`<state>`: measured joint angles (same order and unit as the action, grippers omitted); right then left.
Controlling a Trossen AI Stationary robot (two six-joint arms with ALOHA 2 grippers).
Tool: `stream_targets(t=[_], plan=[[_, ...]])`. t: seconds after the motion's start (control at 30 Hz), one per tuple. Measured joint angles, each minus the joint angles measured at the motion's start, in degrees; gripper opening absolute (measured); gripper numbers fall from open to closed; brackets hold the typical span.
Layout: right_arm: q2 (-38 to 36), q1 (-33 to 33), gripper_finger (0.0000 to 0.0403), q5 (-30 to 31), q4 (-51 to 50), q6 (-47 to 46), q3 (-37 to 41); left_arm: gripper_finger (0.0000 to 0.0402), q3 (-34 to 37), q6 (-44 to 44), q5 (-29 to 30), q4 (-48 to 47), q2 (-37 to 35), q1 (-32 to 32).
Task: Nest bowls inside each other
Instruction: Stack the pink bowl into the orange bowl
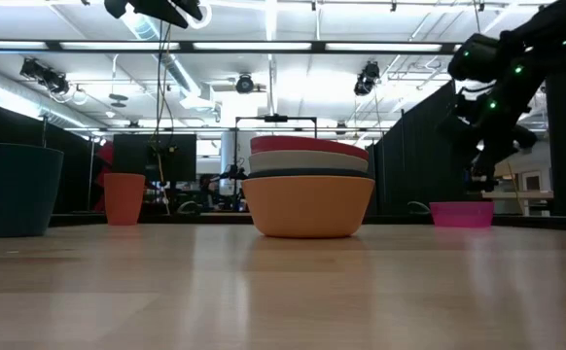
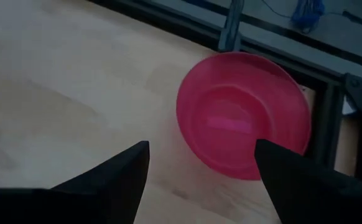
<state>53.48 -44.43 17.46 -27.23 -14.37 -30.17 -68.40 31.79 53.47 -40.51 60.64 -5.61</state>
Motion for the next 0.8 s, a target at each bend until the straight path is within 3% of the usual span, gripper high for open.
stream_targets(t=[0.8], plan=[[11.41,-4.82,0.0279,0.73,5.17,6.12,0.00,0.0158,0.00,1.41,-4.13,0.07,0.00,0.00]])
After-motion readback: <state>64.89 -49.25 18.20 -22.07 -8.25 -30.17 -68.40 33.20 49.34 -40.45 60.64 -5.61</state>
